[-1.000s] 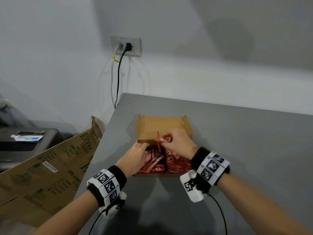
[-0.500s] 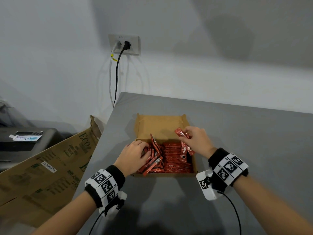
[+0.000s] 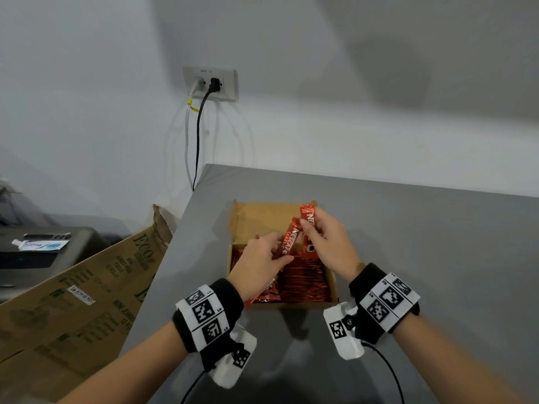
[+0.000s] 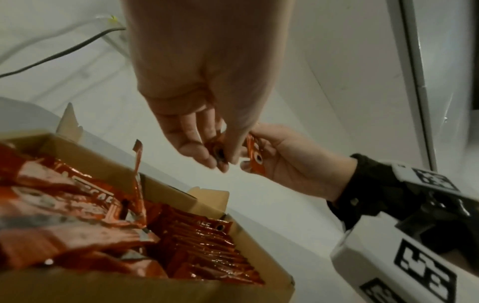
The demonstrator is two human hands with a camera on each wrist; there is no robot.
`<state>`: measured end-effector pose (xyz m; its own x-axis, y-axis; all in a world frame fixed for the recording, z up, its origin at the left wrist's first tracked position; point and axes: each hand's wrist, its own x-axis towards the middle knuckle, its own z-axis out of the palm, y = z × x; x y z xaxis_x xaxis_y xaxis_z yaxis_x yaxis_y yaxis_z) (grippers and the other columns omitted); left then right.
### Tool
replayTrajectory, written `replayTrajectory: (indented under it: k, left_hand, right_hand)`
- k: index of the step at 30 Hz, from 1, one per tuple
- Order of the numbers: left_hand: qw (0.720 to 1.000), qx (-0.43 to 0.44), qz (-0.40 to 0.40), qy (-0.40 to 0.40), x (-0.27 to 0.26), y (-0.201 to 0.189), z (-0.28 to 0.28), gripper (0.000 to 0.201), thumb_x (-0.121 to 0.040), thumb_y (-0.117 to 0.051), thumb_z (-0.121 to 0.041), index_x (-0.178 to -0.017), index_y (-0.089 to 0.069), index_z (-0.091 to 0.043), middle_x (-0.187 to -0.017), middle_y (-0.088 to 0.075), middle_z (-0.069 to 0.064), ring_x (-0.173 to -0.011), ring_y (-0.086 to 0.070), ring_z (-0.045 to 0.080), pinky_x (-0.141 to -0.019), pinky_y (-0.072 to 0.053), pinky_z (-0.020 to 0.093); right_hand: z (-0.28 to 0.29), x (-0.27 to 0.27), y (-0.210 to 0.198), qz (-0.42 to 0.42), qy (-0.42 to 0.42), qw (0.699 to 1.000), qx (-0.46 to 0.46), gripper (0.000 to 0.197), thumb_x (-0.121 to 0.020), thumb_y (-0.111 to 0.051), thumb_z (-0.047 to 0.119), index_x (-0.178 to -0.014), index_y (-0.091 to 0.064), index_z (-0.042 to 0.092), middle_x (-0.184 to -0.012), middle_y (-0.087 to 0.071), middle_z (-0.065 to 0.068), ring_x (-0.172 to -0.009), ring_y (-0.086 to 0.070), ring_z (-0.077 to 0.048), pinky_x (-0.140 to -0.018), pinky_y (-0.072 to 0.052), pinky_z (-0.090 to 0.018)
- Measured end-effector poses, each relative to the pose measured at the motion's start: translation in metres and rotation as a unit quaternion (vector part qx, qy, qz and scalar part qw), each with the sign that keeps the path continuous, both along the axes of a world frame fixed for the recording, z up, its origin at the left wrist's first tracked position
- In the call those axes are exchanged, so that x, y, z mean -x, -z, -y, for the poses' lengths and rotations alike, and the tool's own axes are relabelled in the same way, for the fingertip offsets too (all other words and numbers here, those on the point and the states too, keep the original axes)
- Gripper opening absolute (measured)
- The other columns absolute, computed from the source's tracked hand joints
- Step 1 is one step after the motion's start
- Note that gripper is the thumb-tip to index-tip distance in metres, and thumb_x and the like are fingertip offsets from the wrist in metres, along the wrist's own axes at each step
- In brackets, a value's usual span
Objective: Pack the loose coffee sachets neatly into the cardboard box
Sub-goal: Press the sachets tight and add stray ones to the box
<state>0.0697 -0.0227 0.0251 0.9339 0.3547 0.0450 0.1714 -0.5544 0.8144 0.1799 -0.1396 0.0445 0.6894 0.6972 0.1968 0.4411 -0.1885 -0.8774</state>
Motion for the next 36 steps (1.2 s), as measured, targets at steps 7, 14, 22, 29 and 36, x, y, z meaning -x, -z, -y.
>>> replayTrajectory:
  k: [7, 14, 22, 29, 36]
  left_hand:
    - [0.983, 0.167, 0.060, -0.050, 0.012, -0.004, 0.001, 0.025, -0.080, -0.071, -0.015, -0.092, -0.050, -0.011, -0.074, -0.070, 0.006, -0.055, -0.065, 0.014, -0.052, -0.055, 0.023]
    - [0.996, 0.080, 0.020, 0.016, 0.009, 0.006, 0.008, 0.038, -0.084, -0.067, -0.019, -0.110, -0.041, -0.011, -0.080, -0.069, 0.008, -0.062, -0.066, 0.018, -0.063, -0.058, 0.032]
    - [0.940, -0.232, -0.136, 0.209, 0.008, 0.014, -0.005, 0.024, -0.082, -0.068, -0.030, -0.101, -0.063, -0.016, -0.099, -0.061, -0.002, -0.090, -0.055, 0.012, -0.077, -0.045, 0.024]
    - [0.929, -0.245, -0.149, 0.232, -0.004, 0.023, 0.003, 0.011, -0.083, -0.064, -0.019, -0.091, -0.065, -0.011, -0.092, -0.064, 0.003, -0.082, -0.059, 0.017, -0.073, -0.050, 0.030]
    - [0.941, -0.217, -0.147, 0.212, -0.006, 0.027, 0.001, 0.015, -0.082, -0.068, -0.018, -0.090, -0.065, -0.006, -0.092, -0.065, 0.007, -0.080, -0.061, 0.019, -0.071, -0.049, 0.027]
  right_hand:
    - [0.023, 0.009, 0.013, -0.048, 0.027, 0.998, 0.026, 0.015, -0.093, -0.051, 0.010, -0.089, -0.060, 0.022, -0.067, -0.062, 0.000, -0.049, -0.050, 0.000, -0.052, -0.041, -0.014]
    - [0.018, 0.030, 0.019, -0.031, 0.014, 0.999, 0.033, 0.007, -0.081, -0.071, 0.017, -0.086, -0.070, 0.012, -0.079, -0.071, 0.007, -0.072, -0.064, 0.001, -0.069, -0.046, -0.010]
    - [0.049, 0.004, 0.006, 0.044, -0.016, 0.985, 0.164, 0.014, -0.072, -0.079, 0.014, -0.071, -0.066, 0.020, -0.064, -0.059, 0.020, -0.064, -0.056, 0.015, -0.059, -0.038, -0.002]
    - [0.067, 0.007, 0.022, 0.073, -0.083, 0.966, 0.234, 0.011, -0.071, -0.080, 0.019, -0.077, -0.073, 0.012, -0.068, -0.059, 0.024, -0.069, -0.057, 0.016, -0.065, -0.040, -0.002]
    - [0.047, 0.012, 0.016, 0.150, -0.193, 0.907, 0.344, 0.018, -0.079, -0.073, 0.021, -0.094, -0.074, 0.013, -0.093, -0.073, 0.000, -0.083, -0.065, -0.005, -0.077, -0.048, -0.017]
